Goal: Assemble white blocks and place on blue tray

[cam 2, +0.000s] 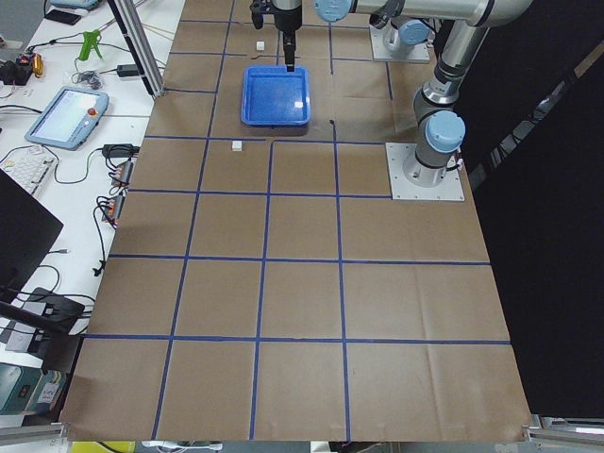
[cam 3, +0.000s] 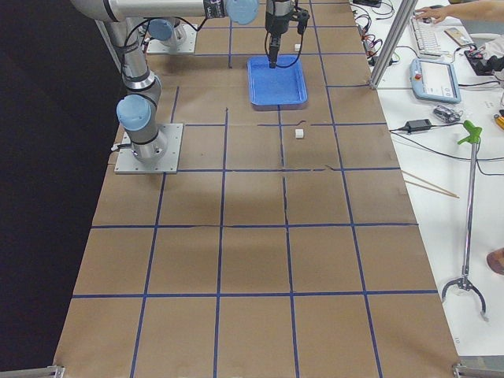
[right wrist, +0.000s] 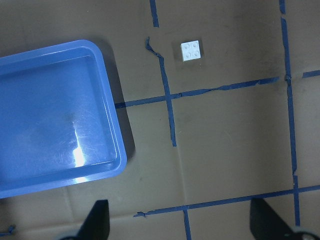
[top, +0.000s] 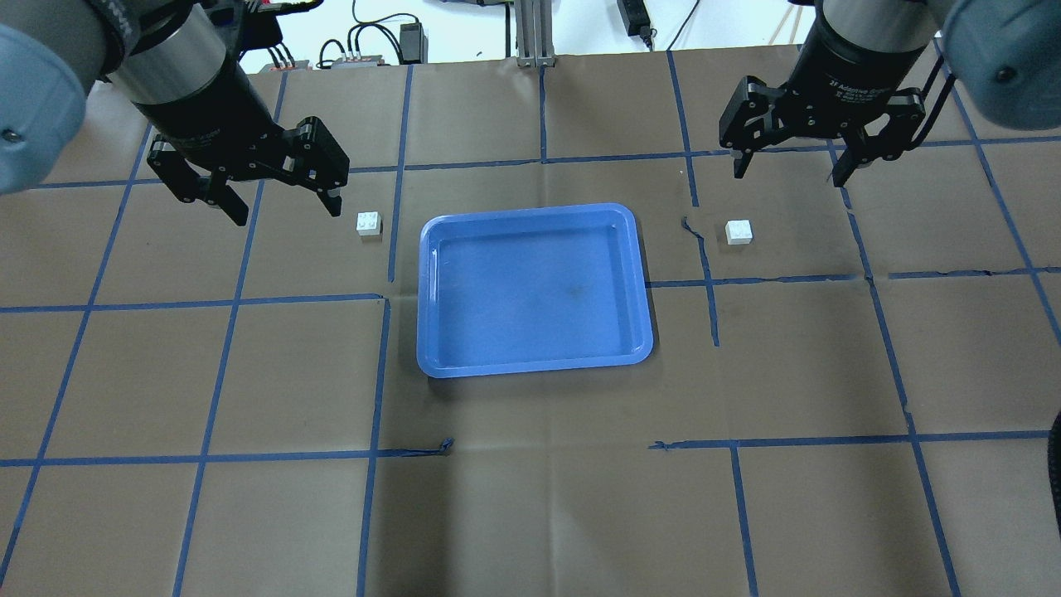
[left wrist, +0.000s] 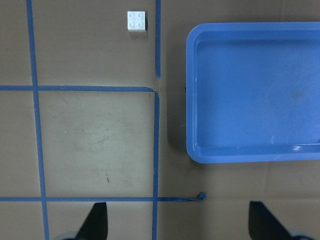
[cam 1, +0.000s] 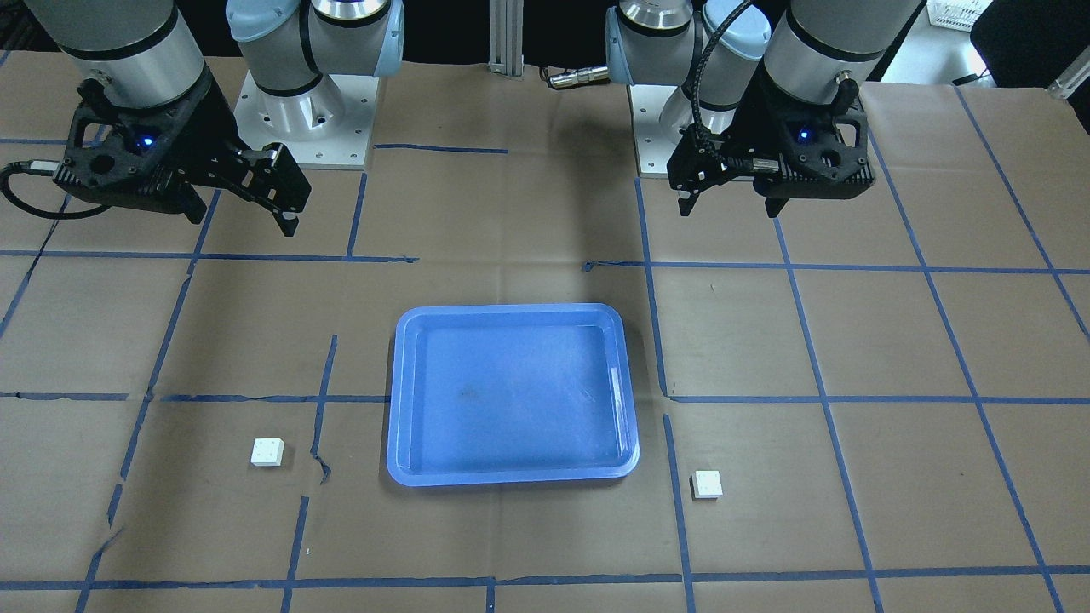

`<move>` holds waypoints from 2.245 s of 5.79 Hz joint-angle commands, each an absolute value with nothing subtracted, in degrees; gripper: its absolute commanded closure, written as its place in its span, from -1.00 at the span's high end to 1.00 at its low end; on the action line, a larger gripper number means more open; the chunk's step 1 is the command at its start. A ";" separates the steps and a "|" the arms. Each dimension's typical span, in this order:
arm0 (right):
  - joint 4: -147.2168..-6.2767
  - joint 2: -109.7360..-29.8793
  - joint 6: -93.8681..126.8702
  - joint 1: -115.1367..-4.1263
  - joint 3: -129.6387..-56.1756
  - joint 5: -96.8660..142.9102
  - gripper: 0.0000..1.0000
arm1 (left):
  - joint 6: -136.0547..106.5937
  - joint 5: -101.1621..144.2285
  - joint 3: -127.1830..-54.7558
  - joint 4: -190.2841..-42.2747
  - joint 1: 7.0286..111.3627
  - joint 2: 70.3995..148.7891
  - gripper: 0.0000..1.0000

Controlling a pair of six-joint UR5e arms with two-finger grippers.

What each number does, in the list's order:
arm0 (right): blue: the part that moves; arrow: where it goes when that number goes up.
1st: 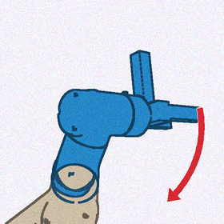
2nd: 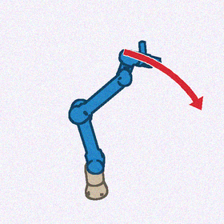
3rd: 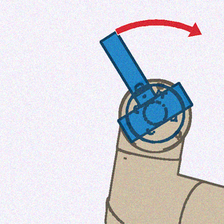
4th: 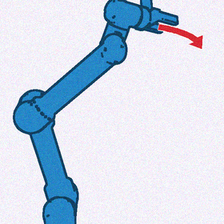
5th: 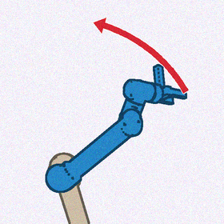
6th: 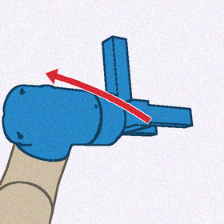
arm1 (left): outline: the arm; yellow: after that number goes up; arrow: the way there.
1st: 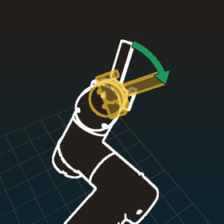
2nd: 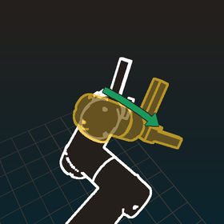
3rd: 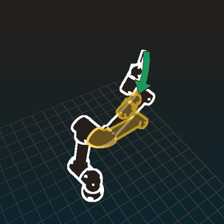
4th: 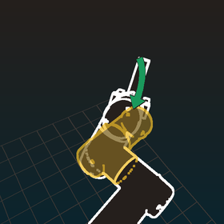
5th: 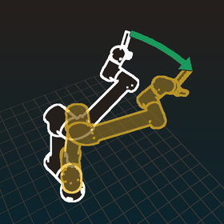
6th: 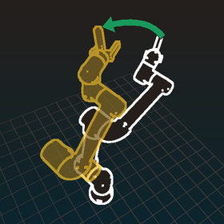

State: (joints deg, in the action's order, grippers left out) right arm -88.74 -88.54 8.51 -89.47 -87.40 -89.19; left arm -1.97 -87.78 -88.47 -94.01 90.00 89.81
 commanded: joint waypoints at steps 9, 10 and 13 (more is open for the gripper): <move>-93.93 -85.01 -38.70 -89.21 -88.24 -91.05 1.00 | 4.53 -88.24 -87.28 -81.49 89.03 102.70 0.98; -95.26 -83.34 -54.77 -87.99 -87.98 -90.97 1.00 | 7.35 -88.42 -87.71 -77.91 88.95 105.27 0.98; -97.71 -78.15 -87.20 -80.27 -86.49 -90.09 0.99 | 12.22 -88.51 -87.28 -68.84 86.24 115.54 0.98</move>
